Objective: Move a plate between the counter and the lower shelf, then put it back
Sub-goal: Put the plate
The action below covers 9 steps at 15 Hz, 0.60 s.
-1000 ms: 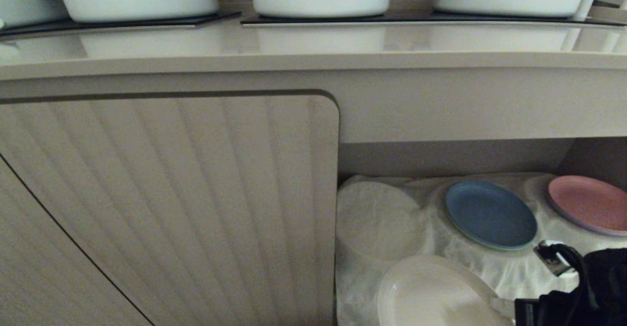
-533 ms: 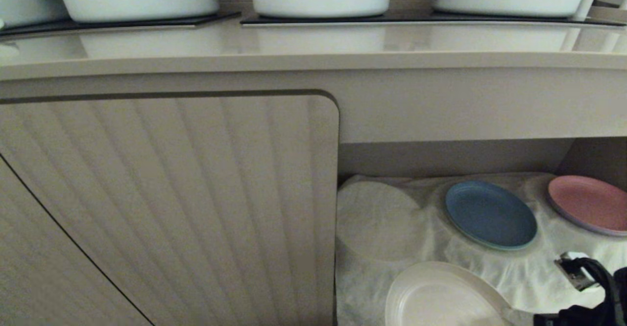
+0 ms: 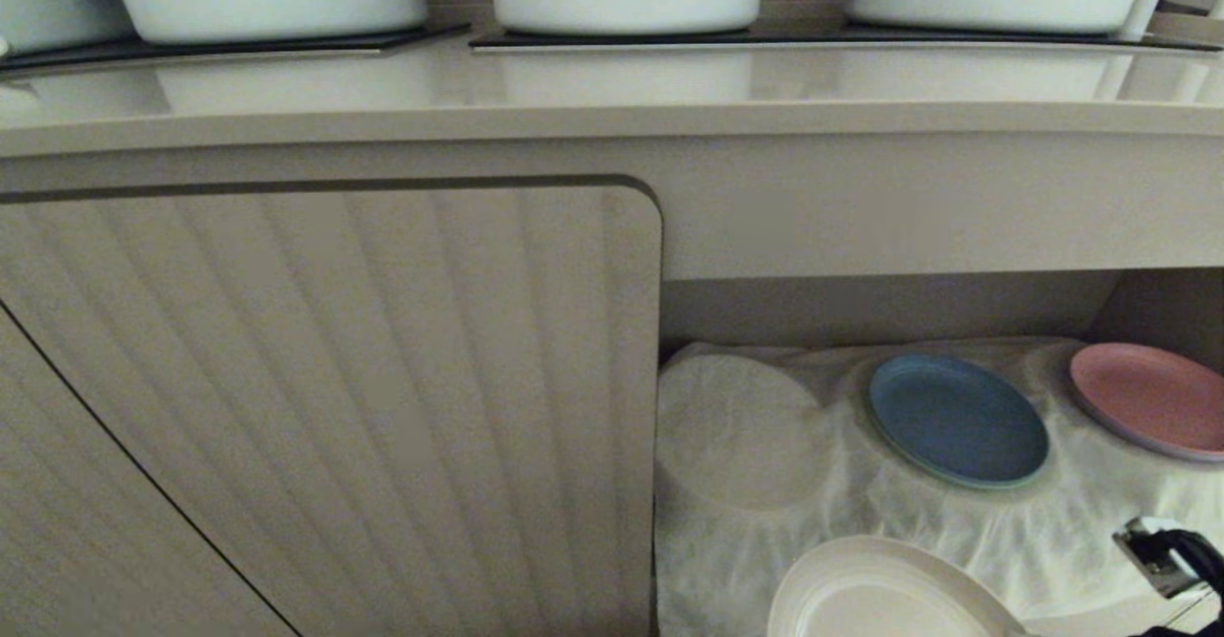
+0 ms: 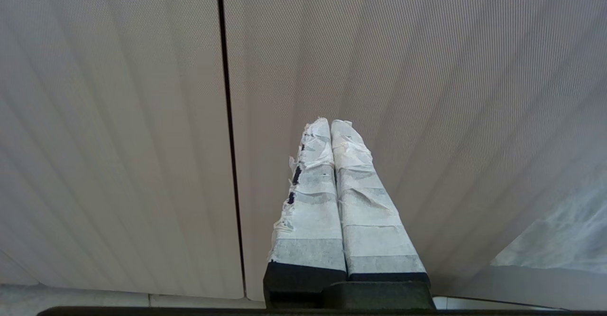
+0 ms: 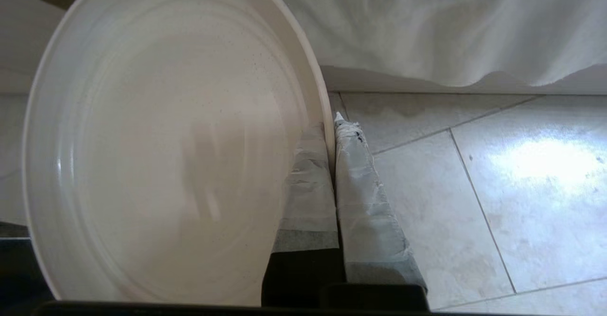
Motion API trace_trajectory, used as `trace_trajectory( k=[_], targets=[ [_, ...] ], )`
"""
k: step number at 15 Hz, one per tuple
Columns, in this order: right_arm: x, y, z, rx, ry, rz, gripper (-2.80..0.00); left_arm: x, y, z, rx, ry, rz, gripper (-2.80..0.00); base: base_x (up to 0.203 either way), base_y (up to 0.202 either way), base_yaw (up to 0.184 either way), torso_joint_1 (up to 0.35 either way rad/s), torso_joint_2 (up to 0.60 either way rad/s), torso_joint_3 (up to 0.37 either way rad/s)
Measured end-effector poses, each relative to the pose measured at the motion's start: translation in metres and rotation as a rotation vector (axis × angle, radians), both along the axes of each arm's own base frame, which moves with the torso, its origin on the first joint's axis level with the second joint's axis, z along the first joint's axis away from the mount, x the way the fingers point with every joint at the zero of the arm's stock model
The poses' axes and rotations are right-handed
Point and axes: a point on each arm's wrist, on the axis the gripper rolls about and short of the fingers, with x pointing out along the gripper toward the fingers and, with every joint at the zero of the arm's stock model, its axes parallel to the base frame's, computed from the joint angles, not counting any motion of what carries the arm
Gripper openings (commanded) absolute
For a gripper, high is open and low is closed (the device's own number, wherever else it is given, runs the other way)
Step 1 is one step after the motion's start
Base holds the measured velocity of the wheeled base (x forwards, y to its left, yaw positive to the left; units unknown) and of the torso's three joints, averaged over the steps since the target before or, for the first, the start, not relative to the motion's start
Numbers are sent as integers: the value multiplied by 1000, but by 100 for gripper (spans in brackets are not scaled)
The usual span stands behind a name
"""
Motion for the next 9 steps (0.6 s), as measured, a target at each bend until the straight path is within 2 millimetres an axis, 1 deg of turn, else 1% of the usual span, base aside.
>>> trace_trajectory(
  k=[9],
  targets=[
    [-19, -5, -5, -25, 90, 0, -280, 0, 0, 0, 0, 0, 0, -280, 0, 0, 0, 0, 0, 0]
  ],
)
